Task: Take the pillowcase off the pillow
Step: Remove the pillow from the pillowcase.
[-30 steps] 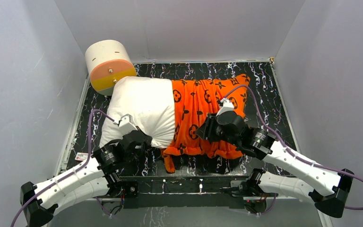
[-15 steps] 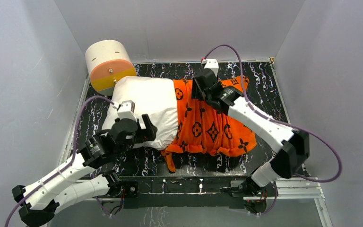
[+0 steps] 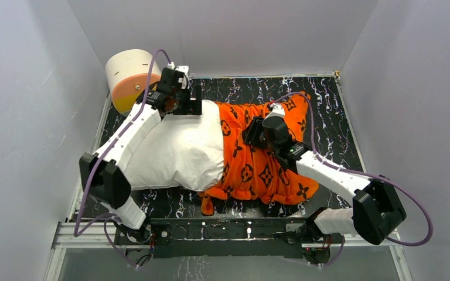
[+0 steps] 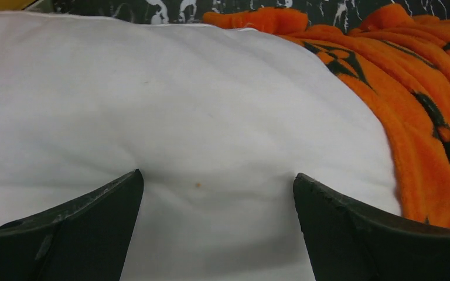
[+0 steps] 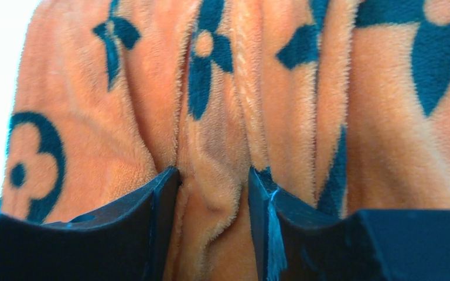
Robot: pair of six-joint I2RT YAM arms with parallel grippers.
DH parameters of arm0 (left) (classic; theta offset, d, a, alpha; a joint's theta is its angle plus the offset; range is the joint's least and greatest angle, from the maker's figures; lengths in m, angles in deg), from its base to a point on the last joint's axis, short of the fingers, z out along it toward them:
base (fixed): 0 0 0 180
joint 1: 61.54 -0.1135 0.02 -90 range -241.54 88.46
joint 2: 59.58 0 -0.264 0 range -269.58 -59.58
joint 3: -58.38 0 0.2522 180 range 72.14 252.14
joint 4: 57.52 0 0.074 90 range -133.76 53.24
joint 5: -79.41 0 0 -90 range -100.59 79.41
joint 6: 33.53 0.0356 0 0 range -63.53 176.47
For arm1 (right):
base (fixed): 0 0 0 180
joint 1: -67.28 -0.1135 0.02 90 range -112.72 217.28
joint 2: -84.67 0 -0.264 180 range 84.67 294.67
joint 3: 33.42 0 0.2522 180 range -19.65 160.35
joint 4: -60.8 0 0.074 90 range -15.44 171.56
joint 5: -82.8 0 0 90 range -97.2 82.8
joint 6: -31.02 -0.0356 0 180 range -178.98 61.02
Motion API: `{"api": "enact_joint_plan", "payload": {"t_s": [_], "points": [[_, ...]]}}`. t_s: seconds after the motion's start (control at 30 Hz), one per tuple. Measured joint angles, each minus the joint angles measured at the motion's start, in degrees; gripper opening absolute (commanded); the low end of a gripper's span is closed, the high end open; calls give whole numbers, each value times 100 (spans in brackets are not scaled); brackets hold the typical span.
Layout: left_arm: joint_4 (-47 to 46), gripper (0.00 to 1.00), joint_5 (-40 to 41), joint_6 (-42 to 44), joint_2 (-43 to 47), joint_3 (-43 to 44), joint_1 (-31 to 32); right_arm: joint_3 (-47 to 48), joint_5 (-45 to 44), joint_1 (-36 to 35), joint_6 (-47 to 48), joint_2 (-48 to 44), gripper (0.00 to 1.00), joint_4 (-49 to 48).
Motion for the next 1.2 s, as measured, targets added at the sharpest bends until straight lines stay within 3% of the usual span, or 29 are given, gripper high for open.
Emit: {"api": "enact_joint_plan", "payload": {"t_s": [0.13,0.17,0.2,0.27,0.33,0.37,0.6,0.8,0.9,1.0,1.03,1.1,1.2], "points": [[79,96,-984,479,-732,378,-170,-52,190,15,37,-195,61,-151],[66,86,-1121,542,-780,330,-186,103,199,17,94,-142,61,4],[-17,65,-1322,621,-793,177,-225,291,197,17,162,-72,63,201],[-205,36,-1609,675,-726,-149,-299,737,205,17,310,68,66,693],[-540,10,-1880,699,-533,-608,-367,1331,245,15,490,208,76,1263],[-734,2,-1976,671,-398,-837,-376,1574,271,9,564,240,82,1475],[-1773,0,-2037,254,857,-2234,-352,3187,-140,-37,1241,350,95,2721],[-2229,0,-1814,-221,1523,-2922,-302,3978,-378,835,1464,1209,98,3104],[-2387,0,-1676,-374,1845,-3217,-278,4030,-352,1078,1620,1867,79,3314],[-2461,0,-1528,-520,2026,-3368,-262,4433,-426,1141,1665,2719,45,3613],[-2479,0,-1486,-564,2044,-3394,-251,4538,-459,1150,1718,2892,39,3626],[-2524,0,-1362,-704,2083,-3469,-240,4701,-623,1147,1751,3104,12,3644],[-2542,0,-1187,-938,2164,-3536,-223,4850,-837,1187,1810,3115,6,3700]]}}
